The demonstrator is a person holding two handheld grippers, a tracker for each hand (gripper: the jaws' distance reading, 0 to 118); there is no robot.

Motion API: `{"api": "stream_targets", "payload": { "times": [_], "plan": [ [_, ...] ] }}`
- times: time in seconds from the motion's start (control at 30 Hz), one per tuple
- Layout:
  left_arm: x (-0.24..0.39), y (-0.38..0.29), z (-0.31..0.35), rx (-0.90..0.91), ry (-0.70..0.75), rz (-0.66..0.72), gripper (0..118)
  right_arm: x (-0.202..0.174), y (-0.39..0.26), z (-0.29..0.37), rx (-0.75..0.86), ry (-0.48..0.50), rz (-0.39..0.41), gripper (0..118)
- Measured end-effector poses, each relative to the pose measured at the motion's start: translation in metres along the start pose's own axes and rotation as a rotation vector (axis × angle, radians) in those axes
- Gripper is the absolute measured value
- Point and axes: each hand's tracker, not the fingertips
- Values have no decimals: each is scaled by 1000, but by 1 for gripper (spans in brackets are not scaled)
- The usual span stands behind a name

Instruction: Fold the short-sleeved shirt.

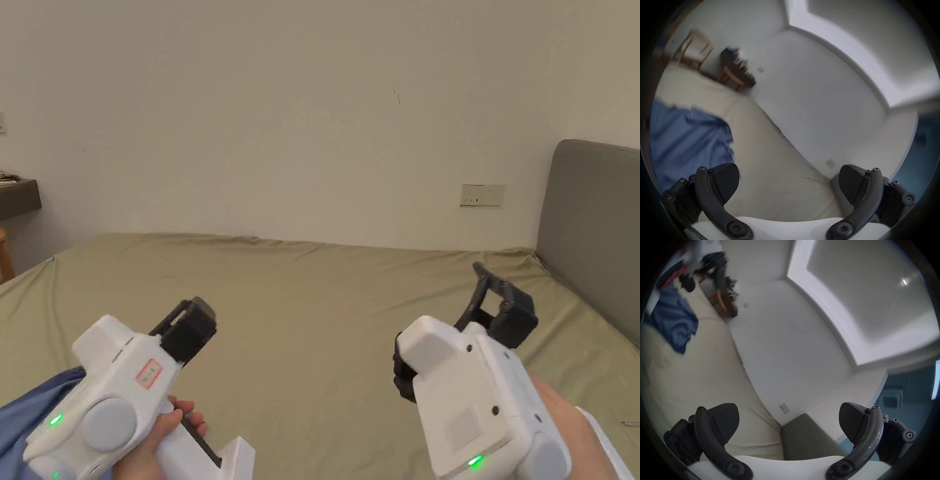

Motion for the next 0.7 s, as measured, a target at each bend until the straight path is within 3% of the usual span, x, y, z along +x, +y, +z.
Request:
{"api": "stream_targets", "payload": {
  "times": [0.07, 0.2, 0.27, 0.33, 0.47, 0.6, 0.7],
  "plan": [
    [27, 3, 7, 61, -11, -216, 118, 18, -7, -5, -64, -6, -199, 118],
    [71, -2, 20, 164, -85, -546, 118, 60, -41, -9, -136, 29, -725, 118],
    [85, -11, 21, 175, -98, -625, 118, 70, -59, -5, -143, 25, -893, 118],
    [91, -20, 18, 130, -108, -646, 118, 68, -72, -2, -170, 5, -932, 118],
    [91, -36, 14, 45, -129, -619, 118, 47, -93, -4, -260, 6, -832, 118],
    [89, -52, 18, 55, -128, -662, 118, 49, -94, 1, -279, 34, -896, 118],
    [85, -49, 18, 47, -114, -610, 118, 46, -100, -3, -279, 26, -908, 118]
  ]
}}
